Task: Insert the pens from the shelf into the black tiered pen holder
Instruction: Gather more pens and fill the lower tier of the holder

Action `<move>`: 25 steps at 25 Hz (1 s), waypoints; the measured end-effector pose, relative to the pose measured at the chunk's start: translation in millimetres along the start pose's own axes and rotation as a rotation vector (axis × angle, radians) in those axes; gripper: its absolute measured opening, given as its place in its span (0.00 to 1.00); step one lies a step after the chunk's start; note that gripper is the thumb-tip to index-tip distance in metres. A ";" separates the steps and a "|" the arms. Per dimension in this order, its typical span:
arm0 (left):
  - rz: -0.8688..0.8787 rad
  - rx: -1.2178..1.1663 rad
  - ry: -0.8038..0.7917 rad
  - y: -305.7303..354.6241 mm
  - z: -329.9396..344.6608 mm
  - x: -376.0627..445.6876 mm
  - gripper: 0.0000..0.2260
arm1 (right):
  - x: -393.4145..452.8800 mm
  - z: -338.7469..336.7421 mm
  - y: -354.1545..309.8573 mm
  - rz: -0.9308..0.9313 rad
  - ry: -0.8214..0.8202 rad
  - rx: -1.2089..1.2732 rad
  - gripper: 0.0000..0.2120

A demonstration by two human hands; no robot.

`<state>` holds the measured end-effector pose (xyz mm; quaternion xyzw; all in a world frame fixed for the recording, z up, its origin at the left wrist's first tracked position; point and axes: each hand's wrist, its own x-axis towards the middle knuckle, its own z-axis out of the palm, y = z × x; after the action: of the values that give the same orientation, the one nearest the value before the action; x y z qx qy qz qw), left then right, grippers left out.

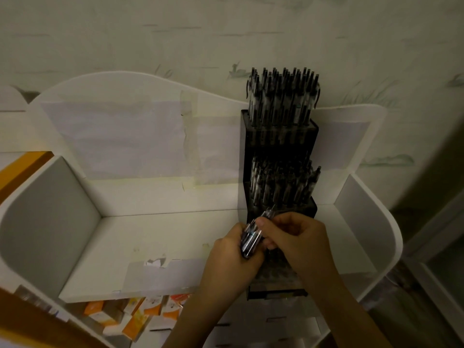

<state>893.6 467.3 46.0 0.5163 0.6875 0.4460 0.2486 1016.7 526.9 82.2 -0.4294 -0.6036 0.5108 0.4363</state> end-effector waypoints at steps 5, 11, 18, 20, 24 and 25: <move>0.036 -0.022 0.031 2.2 1.2 -0.7 0.10 | 1.2 -7.5 -4.1 0.110 -0.006 0.118 0.02; 0.009 -0.023 0.076 4.1 -9.0 3.6 0.11 | -3.3 -29.4 -17.0 0.031 0.074 0.281 0.05; -0.018 0.048 0.077 1.6 -13.7 7.3 0.08 | 0.0 -44.2 -9.8 -0.281 0.139 -0.101 0.09; -0.022 0.047 0.069 1.7 -13.9 8.1 0.08 | 0.7 -41.7 3.8 -0.352 0.127 -0.261 0.09; -0.020 0.043 0.059 0.9 -14.5 7.8 0.06 | 5.9 -35.9 37.3 -0.405 0.100 -0.447 0.08; -0.019 0.042 0.061 0.8 -14.8 7.5 0.06 | 7.0 -34.7 44.7 -0.414 0.101 -0.467 0.08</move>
<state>879.5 469.0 54.6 0.5011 0.7089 0.4447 0.2205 1051.6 546.9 41.8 -0.4108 -0.7568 0.2367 0.4500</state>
